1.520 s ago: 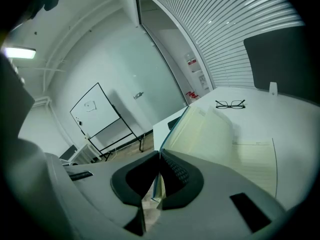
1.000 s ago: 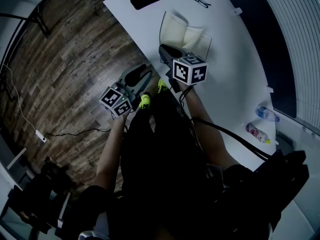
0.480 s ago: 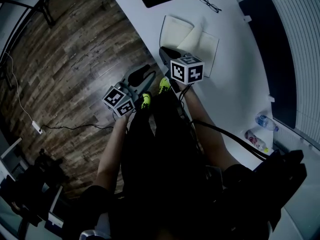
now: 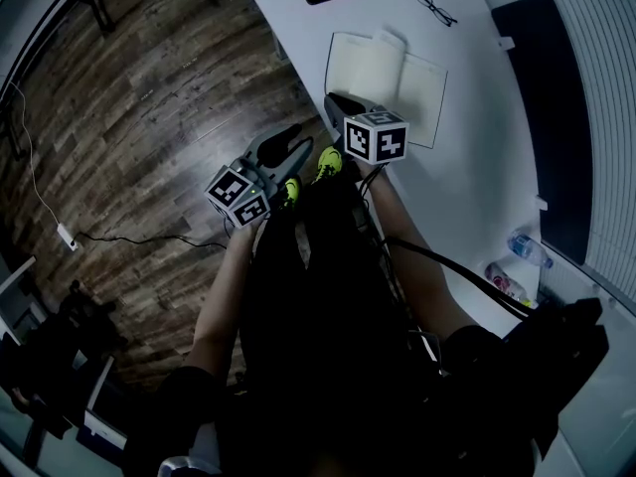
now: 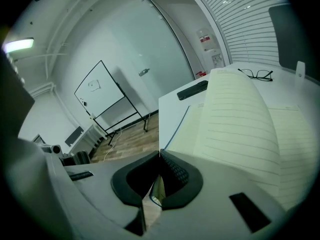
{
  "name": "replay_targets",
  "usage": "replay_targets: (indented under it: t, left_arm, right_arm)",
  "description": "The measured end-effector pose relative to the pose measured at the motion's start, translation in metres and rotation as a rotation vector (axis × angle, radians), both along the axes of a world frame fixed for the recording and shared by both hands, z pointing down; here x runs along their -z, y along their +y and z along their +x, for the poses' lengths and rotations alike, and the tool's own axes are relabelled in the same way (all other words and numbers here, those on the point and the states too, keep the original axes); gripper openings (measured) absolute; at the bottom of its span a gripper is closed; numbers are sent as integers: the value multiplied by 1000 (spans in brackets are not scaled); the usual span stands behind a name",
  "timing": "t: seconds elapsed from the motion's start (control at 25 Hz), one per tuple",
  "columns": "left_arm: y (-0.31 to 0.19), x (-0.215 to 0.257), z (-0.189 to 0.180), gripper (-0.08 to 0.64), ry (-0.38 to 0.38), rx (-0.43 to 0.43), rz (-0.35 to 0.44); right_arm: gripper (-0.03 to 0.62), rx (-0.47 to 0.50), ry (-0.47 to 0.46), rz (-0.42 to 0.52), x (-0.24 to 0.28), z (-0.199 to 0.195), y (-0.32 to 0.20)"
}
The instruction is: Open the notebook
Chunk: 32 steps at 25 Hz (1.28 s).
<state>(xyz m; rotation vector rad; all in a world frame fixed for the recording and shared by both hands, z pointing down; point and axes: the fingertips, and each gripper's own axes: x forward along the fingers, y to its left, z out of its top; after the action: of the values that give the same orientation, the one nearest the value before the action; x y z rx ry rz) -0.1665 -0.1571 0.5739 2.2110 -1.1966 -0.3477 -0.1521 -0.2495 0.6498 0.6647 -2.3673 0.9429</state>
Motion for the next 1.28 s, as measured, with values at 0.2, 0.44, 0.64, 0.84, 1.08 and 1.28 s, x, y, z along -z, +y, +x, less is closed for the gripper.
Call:
replay_targets:
  t: [0.2,0.44,0.64,0.84,1.08,1.28]
  left_arm:
    - [1,1,-2,123,3,-3,2]
    - [6,5,-3,123,2,-6,14]
    - [10,11,-2,124,-4,-9,27]
    - [16,18,-4,123,-9,-20,35]
    - [14,26,1,118,-22,-46,34]
    - [8,38,13,35,-28,-124,50]
  right_arm:
    - [17,-16,4,18,-4,1,3]
    - [17,-53,-25,34,4,4,4]
    - [14,-108,-40,21,8,13,1]
    - [14,-122,-42,23,16,20,5]
    - [14,-112,-57,49,33,23,14]
    - [14,-74,-77,83,51,26,21]
